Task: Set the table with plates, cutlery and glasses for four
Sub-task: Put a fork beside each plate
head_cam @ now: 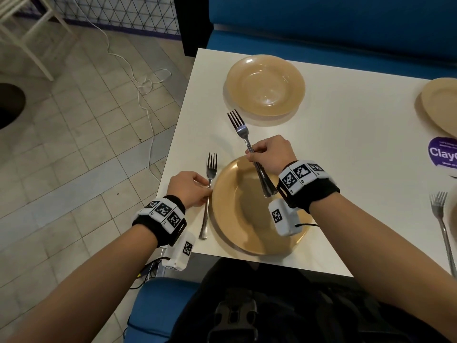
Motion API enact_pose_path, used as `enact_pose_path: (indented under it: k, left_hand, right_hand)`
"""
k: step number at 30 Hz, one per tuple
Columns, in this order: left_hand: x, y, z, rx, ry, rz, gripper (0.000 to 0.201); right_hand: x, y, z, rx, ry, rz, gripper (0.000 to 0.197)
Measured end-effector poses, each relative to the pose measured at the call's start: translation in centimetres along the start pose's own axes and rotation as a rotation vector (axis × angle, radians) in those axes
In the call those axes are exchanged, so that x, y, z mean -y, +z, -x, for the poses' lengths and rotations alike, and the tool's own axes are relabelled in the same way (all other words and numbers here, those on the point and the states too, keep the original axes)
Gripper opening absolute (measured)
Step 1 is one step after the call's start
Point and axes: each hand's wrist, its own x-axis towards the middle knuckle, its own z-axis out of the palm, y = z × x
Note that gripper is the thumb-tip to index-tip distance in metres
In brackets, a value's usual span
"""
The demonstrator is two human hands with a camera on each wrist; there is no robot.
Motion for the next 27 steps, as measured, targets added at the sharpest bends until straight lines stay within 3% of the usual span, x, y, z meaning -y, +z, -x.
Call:
enact_pose_path:
  k: [27]
  left_hand:
    - [0.14, -0.74, 0.5, -0.023, 0.025, -0.081, 0.017]
  right_hand:
    - [0.15, 0.22, 0.41, -0.02, -0.008, -0.013, 0.02]
